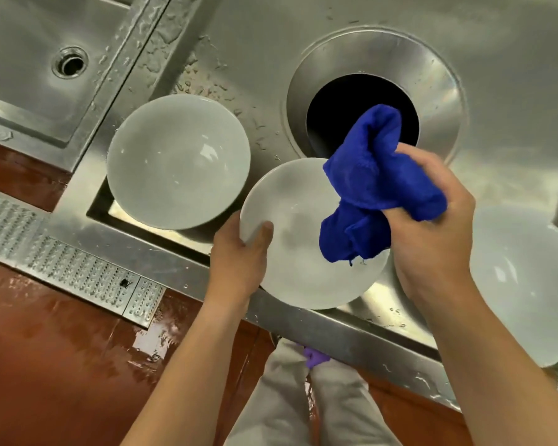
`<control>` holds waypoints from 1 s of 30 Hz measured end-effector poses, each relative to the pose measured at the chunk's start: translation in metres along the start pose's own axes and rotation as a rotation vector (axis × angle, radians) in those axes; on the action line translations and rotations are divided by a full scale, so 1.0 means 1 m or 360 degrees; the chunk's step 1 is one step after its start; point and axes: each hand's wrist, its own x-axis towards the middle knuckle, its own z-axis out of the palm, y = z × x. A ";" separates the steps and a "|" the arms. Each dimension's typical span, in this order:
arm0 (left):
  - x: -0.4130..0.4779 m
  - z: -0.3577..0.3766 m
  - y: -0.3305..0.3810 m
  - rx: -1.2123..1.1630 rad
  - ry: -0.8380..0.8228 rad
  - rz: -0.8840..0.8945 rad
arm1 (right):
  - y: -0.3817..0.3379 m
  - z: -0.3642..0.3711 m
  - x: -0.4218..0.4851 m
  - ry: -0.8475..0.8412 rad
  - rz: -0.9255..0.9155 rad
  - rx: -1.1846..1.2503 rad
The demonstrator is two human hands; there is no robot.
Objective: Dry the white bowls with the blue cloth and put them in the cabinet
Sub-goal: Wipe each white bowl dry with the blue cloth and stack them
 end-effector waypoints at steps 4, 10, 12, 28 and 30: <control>-0.002 0.007 0.013 -0.0325 -0.0093 -0.0236 | -0.008 -0.016 0.003 0.0030 -0.0009 -0.0006; -0.015 -0.002 0.036 -0.0518 -0.0119 -0.0033 | -0.022 -0.035 0.007 0.0233 0.0040 0.0073; -0.023 -0.004 0.053 -0.0643 -0.0150 -0.0010 | -0.037 -0.045 0.008 0.0293 0.0027 0.0104; -0.088 0.045 0.151 -0.1156 -0.0693 0.0031 | -0.099 -0.045 0.039 0.0138 -0.0133 -0.0725; -0.090 0.055 0.153 -0.1147 -0.0754 -0.0050 | -0.102 -0.034 0.036 -0.0129 -0.0064 -0.0651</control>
